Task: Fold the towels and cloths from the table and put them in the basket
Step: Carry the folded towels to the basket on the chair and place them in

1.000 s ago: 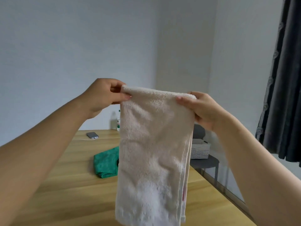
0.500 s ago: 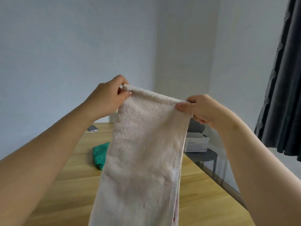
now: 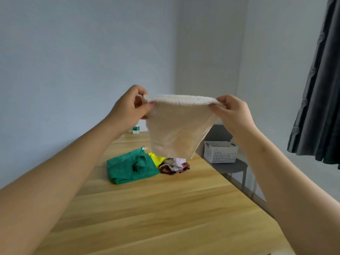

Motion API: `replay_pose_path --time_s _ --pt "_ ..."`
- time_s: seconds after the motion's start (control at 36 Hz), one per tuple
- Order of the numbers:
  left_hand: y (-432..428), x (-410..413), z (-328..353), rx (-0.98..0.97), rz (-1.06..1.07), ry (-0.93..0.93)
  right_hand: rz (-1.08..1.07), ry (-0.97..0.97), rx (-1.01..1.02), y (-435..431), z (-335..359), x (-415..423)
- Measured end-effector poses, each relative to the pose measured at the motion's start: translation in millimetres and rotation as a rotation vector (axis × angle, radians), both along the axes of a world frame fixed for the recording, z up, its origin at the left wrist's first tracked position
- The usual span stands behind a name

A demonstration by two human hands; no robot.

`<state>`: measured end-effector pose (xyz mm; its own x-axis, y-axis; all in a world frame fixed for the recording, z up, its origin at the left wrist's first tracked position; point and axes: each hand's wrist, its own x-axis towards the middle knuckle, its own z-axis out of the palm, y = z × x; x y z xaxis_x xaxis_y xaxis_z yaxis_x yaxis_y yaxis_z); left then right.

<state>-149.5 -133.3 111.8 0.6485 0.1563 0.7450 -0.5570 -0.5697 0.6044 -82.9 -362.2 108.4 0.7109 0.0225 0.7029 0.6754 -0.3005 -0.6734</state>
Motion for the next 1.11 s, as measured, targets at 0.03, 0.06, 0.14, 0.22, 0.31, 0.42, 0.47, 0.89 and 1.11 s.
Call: replay_pose_path --time_s 0.03,0.06,0.14,0.22,0.31,0.42,0.47,0.89,1.11 --pt "-0.5 -3.9 -12.0 0.038 -0.005 0.028 0.016 0.025 -0.013 -3.1 -11.3 -3.9" --pt "-0.5 -6.8 -25.6 0.077 -0.008 0.069 0.041 0.060 -0.019 -6.1 -24.1 -7.3" --pt "0.3 -17.1 -70.4 0.127 -0.055 0.242 0.085 0.185 -0.046 -13.6 -68.6 -18.1" --pt "-0.5 -28.0 -114.0 0.122 -0.101 0.364 0.124 0.314 -0.076 -21.1 -111.1 -31.2" --pt "-6.6 -40.3 -149.8 0.057 -0.124 0.391 0.164 0.435 -0.123 -28.0 -145.3 -47.0" --pt "-13.1 -60.4 -184.1 -0.105 -0.230 0.473 0.274 0.574 -0.096 -36.3 -181.1 -66.2" --pt "-11.3 -69.0 -199.3 -0.203 -0.371 0.547 0.336 0.623 -0.058 -39.6 -196.3 -73.9" --pt "-23.5 -25.3 -208.7 -0.366 -0.263 0.713 0.212 0.644 0.071 -18.4 -206.0 -32.7" --pt "-17.6 45.1 -208.8 -0.555 -0.081 0.663 0.079 0.635 0.191 12.7 -194.7 36.5"
